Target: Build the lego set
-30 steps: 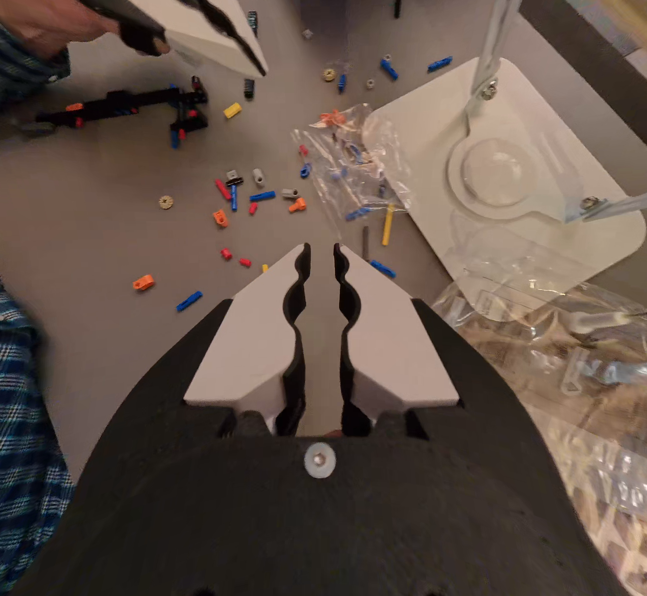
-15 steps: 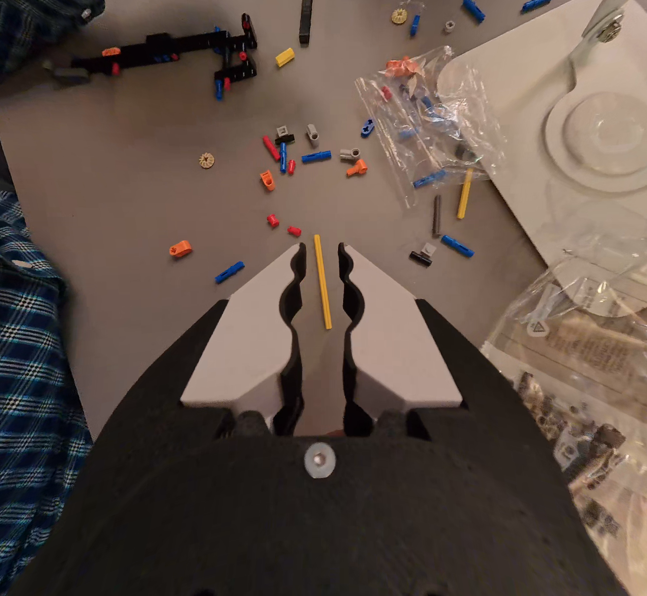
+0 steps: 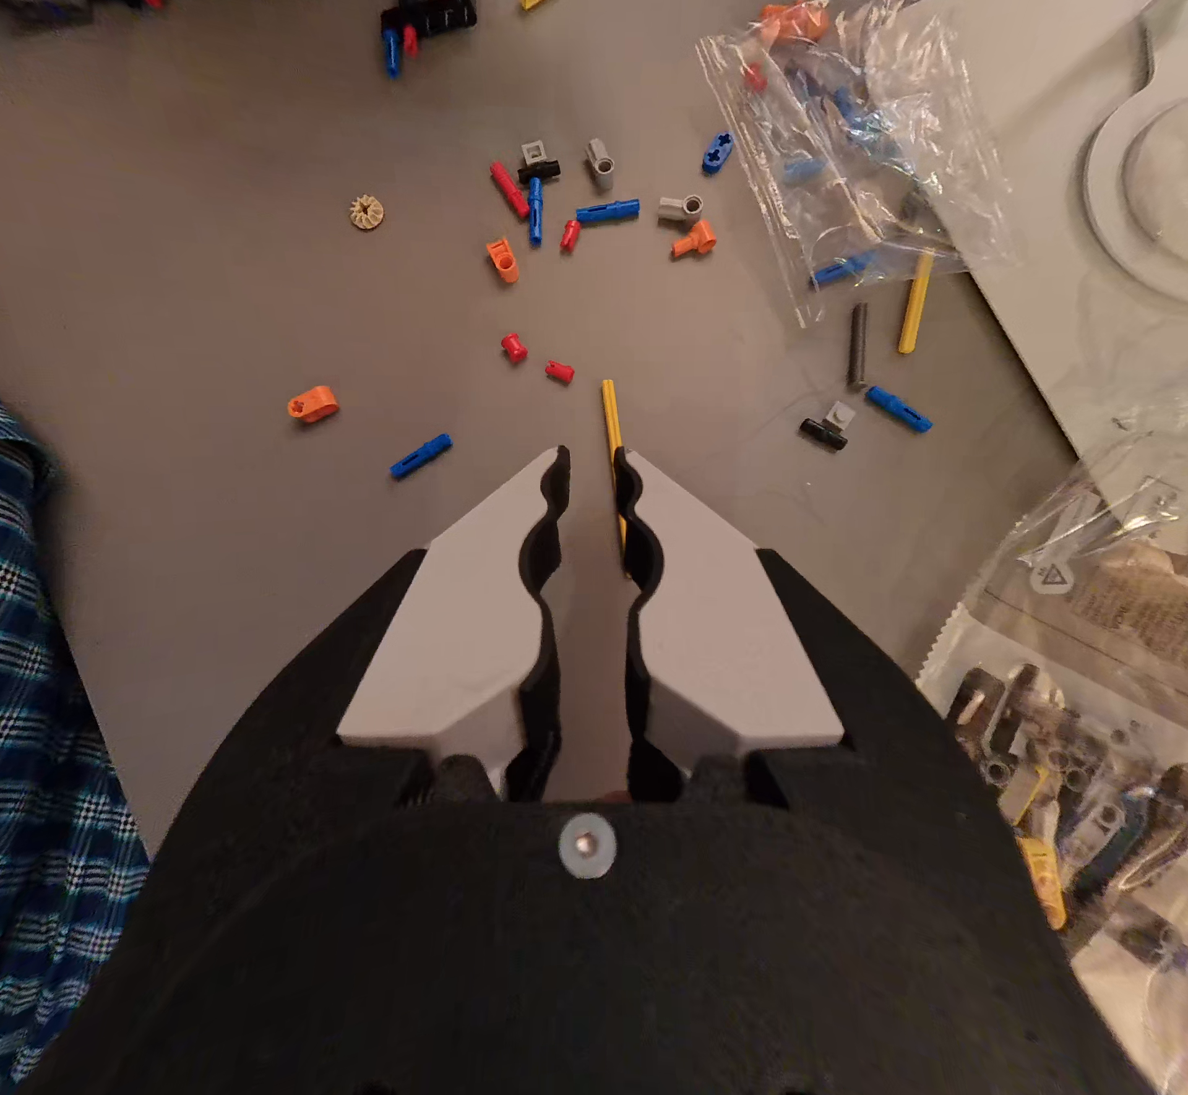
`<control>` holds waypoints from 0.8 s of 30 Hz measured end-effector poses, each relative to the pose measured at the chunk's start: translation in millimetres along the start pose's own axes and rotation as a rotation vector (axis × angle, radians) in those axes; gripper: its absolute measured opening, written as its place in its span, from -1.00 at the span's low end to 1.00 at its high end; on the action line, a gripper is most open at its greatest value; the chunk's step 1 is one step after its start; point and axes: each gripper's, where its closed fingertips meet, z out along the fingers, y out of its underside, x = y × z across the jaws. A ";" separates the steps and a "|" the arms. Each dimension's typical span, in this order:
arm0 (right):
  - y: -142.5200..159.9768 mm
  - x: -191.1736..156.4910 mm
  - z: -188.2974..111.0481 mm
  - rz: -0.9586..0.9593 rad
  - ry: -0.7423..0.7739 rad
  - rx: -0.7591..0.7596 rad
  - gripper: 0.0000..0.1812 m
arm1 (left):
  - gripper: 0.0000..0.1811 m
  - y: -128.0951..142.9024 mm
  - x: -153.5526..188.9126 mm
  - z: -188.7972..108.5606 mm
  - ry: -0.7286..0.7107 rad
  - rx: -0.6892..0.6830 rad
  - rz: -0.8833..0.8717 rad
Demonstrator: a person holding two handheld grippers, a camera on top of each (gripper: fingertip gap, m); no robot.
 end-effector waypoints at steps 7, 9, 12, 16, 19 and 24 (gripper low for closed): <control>2.6 7.9 -1.0 0.015 0.054 0.018 -0.81 | -0.98 -0.4 -1.2 -1.2 0.002 0.006 -0.013; 3.8 7.8 -2.5 0.020 0.057 0.017 -0.79 | -0.96 -0.4 -0.1 -1.1 0.012 0.007 -0.021; 7.9 6.3 -3.4 0.018 0.059 0.012 -0.77 | -0.94 0.9 0.0 -0.9 0.015 -0.002 -0.023; 14.2 2.8 -0.4 0.016 0.057 0.011 -0.82 | -0.94 3.6 3.9 1.5 0.034 -0.017 -0.017; 16.7 3.1 1.7 0.014 0.065 0.008 -0.84 | -0.93 5.9 6.9 3.8 0.042 -0.032 -0.003; 18.3 4.8 6.0 -0.005 0.072 0.001 -0.90 | -0.93 6.9 9.6 5.9 0.050 -0.040 0.001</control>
